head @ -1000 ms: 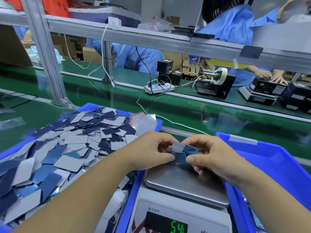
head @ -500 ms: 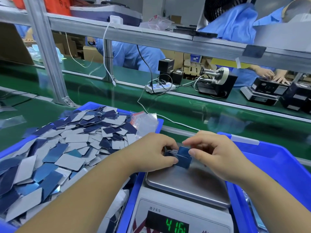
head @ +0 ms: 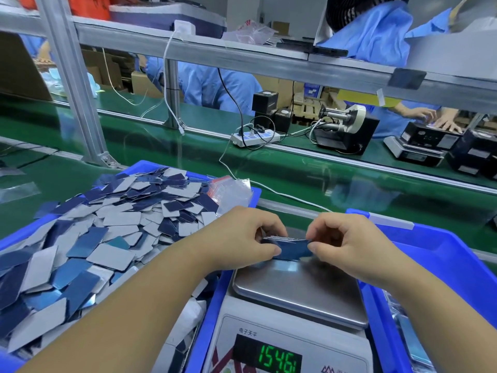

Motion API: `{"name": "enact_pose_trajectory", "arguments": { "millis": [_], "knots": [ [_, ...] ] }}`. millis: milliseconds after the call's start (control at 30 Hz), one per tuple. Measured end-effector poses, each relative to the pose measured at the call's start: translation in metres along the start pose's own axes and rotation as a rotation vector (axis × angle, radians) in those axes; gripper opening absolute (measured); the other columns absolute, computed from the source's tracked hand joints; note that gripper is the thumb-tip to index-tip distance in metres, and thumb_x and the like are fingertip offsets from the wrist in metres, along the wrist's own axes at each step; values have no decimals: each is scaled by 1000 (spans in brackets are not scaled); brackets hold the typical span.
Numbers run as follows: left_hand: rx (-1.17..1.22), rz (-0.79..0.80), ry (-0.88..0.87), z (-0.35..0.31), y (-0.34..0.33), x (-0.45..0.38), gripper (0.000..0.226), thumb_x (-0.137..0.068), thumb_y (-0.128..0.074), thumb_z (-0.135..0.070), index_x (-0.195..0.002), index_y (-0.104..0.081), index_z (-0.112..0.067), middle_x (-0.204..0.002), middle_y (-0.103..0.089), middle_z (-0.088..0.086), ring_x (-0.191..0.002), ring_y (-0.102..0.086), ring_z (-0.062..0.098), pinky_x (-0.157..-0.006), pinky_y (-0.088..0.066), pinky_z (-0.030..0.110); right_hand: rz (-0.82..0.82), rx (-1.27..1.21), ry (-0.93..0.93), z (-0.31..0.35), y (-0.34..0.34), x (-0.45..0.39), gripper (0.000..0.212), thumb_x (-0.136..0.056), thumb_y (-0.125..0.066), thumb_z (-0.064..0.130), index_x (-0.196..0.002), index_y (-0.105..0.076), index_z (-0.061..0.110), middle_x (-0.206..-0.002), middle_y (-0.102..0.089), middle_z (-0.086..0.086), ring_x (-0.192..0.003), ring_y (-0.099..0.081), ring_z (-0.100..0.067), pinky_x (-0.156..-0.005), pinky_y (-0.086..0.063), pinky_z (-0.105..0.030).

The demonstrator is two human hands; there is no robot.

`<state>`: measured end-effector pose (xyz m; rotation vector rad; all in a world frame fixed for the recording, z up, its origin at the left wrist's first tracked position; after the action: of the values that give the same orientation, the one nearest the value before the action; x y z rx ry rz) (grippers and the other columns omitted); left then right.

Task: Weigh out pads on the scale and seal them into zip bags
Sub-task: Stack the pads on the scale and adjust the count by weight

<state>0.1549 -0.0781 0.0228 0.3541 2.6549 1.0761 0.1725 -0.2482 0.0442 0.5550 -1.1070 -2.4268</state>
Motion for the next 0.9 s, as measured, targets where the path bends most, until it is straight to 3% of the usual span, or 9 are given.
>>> {"name": "enact_pose_trajectory", "arguments": {
  "millis": [100,200,300,500,667,767,900],
  "knots": [
    [0,5,-9,-2,0,0,15,-86,-72,-21,-97,-73,-31,-61,-59,-32,-55,-52,-4,-52,-37,5,76,-119,-84,-2,-8,0,26,-82,-74,7,-78,-63,30,-64,-72,0,-58,-70,-16,-63,-58,-30],
    [2,4,-23,-3,-1,1,15,-85,-75,-21,-98,-74,-29,-62,-57,-37,-57,-52,-8,-54,-37,4,161,-251,-157,-7,-13,3,30,-77,-77,7,-85,-60,31,-71,-74,0,-65,-72,-26,-68,-56,-45],
    [4,-6,-36,-5,-1,2,16,-85,-77,-22,-99,-75,-28,-62,-57,-38,-58,-53,-9,-54,-37,3,148,-315,-174,-7,-13,4,39,-73,-82,5,-89,-60,33,-73,-69,15,-61,-68,-22,-59,-51,-33],
    [-13,-49,-68,-8,-1,-1,13,-80,-82,-26,-90,-74,-29,-67,-60,-33,-63,-54,-8,-58,-39,7,47,-154,-56,6,-23,-3,30,-74,-86,23,-86,-65,40,-56,-64,6,-48,-59,-8,-50,-43,-13],
    [86,-47,-31,-1,1,0,24,-74,-87,-32,-87,-68,-31,-73,-62,-20,-61,-53,-2,-59,-42,9,18,-11,-46,3,-14,-4,26,-76,-84,21,-84,-68,40,-59,-65,12,-51,-56,-2,-53,-44,-14],
    [141,-81,-8,3,5,1,28,-78,-83,-40,-79,-58,-27,-63,-53,-17,-56,-45,3,-54,-41,14,1,-32,-56,-1,-9,-3,23,-77,-82,17,-80,-70,36,-57,-63,12,-50,-52,-2,-52,-41,-12],
    [24,-23,-51,-5,-6,-1,30,-83,-76,-41,-75,-52,-26,-65,-52,-11,-57,-43,5,-57,-42,24,19,-51,-47,2,-17,-4,22,-77,-82,17,-81,-68,34,-51,-56,16,-46,-46,-2,-49,-38,-12]
  ]
}}
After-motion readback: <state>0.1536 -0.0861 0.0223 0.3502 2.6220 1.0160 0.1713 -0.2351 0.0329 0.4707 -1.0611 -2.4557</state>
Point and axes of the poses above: each hand's wrist, its own x-axis away from the middle knuckle, its own y-axis out of the back of the hand, z = x × y, the point moved 7 cm from there along -x, towards the middle knuckle
